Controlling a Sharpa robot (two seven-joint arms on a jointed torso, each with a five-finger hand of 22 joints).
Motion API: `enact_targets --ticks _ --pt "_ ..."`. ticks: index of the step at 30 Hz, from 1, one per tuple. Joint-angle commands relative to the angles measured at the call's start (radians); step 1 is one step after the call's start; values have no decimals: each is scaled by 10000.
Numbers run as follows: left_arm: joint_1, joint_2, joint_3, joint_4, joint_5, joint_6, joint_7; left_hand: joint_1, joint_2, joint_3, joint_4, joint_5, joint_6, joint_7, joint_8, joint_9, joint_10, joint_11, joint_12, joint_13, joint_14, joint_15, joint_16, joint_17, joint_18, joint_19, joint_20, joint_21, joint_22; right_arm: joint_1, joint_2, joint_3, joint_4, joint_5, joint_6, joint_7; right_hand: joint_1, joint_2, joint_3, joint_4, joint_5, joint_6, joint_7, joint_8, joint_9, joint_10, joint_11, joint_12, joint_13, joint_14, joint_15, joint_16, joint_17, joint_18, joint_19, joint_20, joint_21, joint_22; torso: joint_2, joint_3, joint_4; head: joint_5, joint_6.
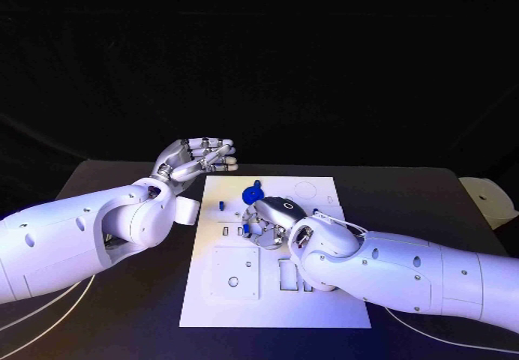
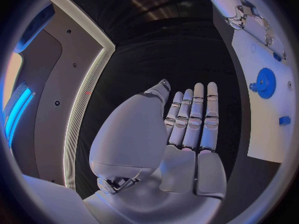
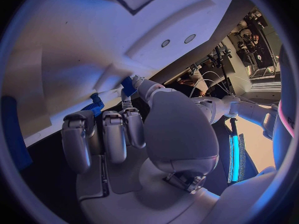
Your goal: Assemble the parts on the task board
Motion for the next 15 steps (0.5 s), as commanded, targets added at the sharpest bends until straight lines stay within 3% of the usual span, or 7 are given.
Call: enact_targets --ticks 1,15 --pt "10 8 7 17 30 139 60 -107 30 39 -4 34 50 239 -41 -12 68 29 -53 14 -69 -3 -39 10 132 72 22 -69 -8 -47 -1 -39 -16 -132 419 -161 -70 -12 -42 43 -49 -88 11 -12 -5 -70 5 -29 1364 945 70 42 2224 -69 1064 16 44 2632 5 0 0 -6 -12" --pt "10 -8 7 19 30 135 65 -107 30 39 -4 34 50 239 -41 -12 68 29 -53 14 -69 -3 -39 10 132 72 22 -69 -8 -47 -29 -39 -21 -170 581 -203 -88 -30 -45 50 -47 -115 21 -24 -12 -84 15 -47 1353 944 78 41 2222 -69 1064 22 44 2632 7 3 -3 -13 -40"
